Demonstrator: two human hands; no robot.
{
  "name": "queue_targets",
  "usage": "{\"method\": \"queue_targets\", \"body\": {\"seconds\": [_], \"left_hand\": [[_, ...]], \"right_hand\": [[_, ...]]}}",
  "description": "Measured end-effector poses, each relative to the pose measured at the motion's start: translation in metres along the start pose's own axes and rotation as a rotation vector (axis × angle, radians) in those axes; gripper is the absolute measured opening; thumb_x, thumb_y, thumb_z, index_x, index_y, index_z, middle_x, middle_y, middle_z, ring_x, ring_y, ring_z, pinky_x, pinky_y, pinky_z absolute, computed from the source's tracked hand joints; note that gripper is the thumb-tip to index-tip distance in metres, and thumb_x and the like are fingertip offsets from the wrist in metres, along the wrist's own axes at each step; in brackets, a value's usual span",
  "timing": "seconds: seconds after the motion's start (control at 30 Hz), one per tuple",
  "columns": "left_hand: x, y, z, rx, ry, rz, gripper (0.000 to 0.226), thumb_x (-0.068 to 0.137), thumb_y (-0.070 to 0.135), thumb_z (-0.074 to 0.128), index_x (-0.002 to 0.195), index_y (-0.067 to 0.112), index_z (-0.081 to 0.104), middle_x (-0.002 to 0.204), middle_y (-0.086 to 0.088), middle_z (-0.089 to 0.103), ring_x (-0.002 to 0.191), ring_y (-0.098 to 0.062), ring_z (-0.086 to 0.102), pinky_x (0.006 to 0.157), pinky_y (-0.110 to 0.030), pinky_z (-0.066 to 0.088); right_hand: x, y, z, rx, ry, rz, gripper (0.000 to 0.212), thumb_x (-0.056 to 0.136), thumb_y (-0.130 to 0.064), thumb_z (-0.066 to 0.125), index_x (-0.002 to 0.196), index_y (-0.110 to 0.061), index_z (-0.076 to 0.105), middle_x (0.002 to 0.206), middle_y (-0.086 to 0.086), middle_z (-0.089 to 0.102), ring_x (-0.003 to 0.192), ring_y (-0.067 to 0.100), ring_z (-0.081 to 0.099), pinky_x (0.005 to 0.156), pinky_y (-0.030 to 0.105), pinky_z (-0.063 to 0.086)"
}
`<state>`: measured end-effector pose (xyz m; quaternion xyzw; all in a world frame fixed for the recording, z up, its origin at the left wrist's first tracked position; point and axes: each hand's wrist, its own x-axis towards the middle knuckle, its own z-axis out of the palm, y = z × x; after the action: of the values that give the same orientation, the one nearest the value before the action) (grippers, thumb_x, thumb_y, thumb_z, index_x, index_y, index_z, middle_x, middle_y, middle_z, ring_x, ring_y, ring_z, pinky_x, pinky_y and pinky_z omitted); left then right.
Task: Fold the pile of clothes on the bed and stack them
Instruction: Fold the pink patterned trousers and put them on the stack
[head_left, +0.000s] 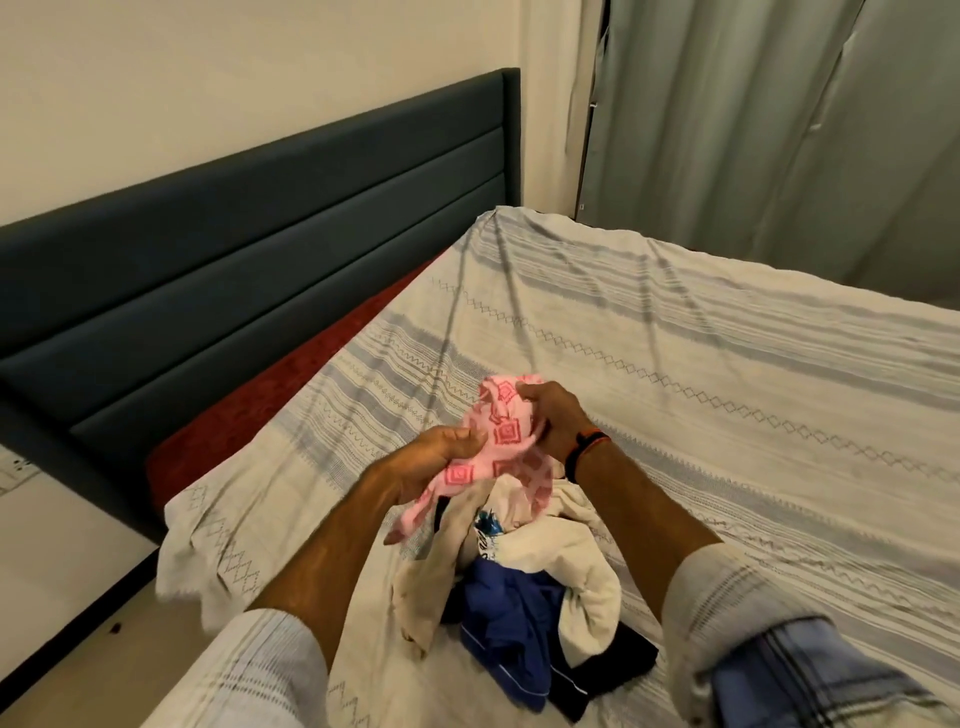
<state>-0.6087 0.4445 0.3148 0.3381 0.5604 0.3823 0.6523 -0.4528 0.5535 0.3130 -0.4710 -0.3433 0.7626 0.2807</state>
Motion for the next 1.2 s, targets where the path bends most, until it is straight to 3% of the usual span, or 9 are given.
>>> {"method": "queue_targets", "body": {"seconds": [0.13, 0.27, 0.4, 0.53, 0.63, 0.73, 0.87, 1.07, 1.2], "left_hand": [[0.014, -0.006, -0.003, 0.000, 0.176, -0.055, 0.045, 0.096, 0.043, 0.051, 0.113, 0.004, 0.065, 0.104, -0.012, 0.074, 0.064, -0.015, 0.063, 0.050, -0.024, 0.048], [0.020, 0.011, 0.016, -0.404, 0.207, 0.067, 0.039, 0.104, 0.036, 0.039, 0.113, 0.006, 0.061, 0.090, -0.010, 0.072, 0.061, -0.014, 0.064, 0.048, -0.022, 0.051], [0.023, 0.032, 0.025, -0.692, 0.134, 0.134, 0.079, 0.095, 0.067, 0.027, 0.115, -0.001, 0.063, 0.114, -0.028, 0.066, 0.105, -0.040, 0.063, 0.091, -0.052, 0.052], [0.017, 0.043, 0.038, -0.440, 0.235, 0.088, 0.034, 0.094, 0.021, 0.060, 0.118, -0.004, 0.062, 0.116, -0.025, 0.066, 0.095, -0.034, 0.067, 0.085, -0.050, 0.055], [0.010, 0.041, 0.054, -0.359, 0.315, 0.074, 0.023, 0.086, -0.008, 0.061, 0.108, -0.003, 0.064, 0.106, -0.022, 0.070, 0.092, -0.034, 0.069, 0.081, -0.047, 0.057], [0.000, 0.036, 0.064, -0.211, 0.336, 0.111, 0.032, 0.081, -0.013, 0.064, 0.111, -0.002, 0.064, 0.110, -0.022, 0.069, 0.097, -0.035, 0.068, 0.079, -0.046, 0.058], [-0.018, 0.024, 0.070, 0.336, 0.242, 0.123, 0.045, 0.075, -0.007, 0.073, 0.116, 0.007, 0.063, 0.106, -0.010, 0.073, 0.098, -0.027, 0.070, 0.084, -0.047, 0.058], [-0.050, 0.007, 0.093, 0.375, 0.238, 0.181, 0.041, 0.076, -0.002, 0.078, 0.113, 0.008, 0.065, 0.101, -0.010, 0.074, 0.090, -0.024, 0.073, 0.072, -0.034, 0.060], [-0.063, -0.004, 0.090, 0.434, 0.206, 0.090, 0.032, 0.079, 0.006, 0.078, 0.109, 0.006, 0.068, 0.101, -0.007, 0.075, 0.090, -0.020, 0.073, 0.076, -0.034, 0.060]], "right_hand": [[-0.007, -0.014, -0.004, -0.107, -0.172, -0.111, 0.026, 0.090, -0.006, 0.055, 0.113, 0.005, 0.061, 0.097, 0.021, 0.070, 0.074, 0.030, 0.069, 0.073, 0.037, 0.058], [-0.026, -0.024, -0.004, -0.377, -0.270, -0.245, 0.034, 0.079, 0.004, 0.061, 0.113, 0.007, 0.063, 0.091, 0.018, 0.073, 0.072, 0.027, 0.070, 0.069, 0.033, 0.058], [-0.034, -0.016, -0.025, -0.502, -0.269, -0.270, 0.044, 0.061, -0.004, 0.066, 0.104, 0.005, 0.069, 0.103, 0.028, 0.071, 0.085, 0.039, 0.066, 0.074, 0.042, 0.056], [-0.039, -0.010, -0.058, -0.656, -0.251, -0.323, 0.035, 0.071, -0.006, 0.073, 0.105, 0.000, 0.071, 0.104, 0.025, 0.072, 0.091, 0.036, 0.069, 0.084, 0.054, 0.057], [-0.049, -0.009, -0.070, -0.779, -0.321, -0.308, 0.046, 0.067, -0.025, 0.082, 0.108, -0.010, 0.071, 0.106, 0.013, 0.074, 0.096, 0.028, 0.071, 0.089, 0.046, 0.058], [-0.058, -0.009, -0.078, -0.781, -0.279, -0.239, 0.054, 0.068, -0.031, 0.088, 0.115, -0.019, 0.065, 0.114, 0.004, 0.071, 0.106, 0.023, 0.067, 0.093, 0.043, 0.056], [-0.071, -0.006, -0.076, -0.533, -0.076, -0.243, 0.060, 0.066, -0.054, 0.083, 0.106, -0.010, 0.069, 0.107, 0.003, 0.073, 0.094, 0.015, 0.068, 0.085, 0.035, 0.058], [-0.090, 0.017, -0.056, -0.323, -0.011, -0.219, 0.027, 0.087, -0.020, 0.074, 0.096, 0.004, 0.069, 0.101, 0.020, 0.073, 0.080, 0.025, 0.069, 0.075, 0.038, 0.058], [-0.110, 0.026, -0.049, -0.122, 0.039, -0.230, 0.011, 0.091, -0.005, 0.061, 0.080, -0.008, 0.061, 0.082, 0.012, 0.068, 0.073, 0.024, 0.063, 0.060, 0.031, 0.052]]}}
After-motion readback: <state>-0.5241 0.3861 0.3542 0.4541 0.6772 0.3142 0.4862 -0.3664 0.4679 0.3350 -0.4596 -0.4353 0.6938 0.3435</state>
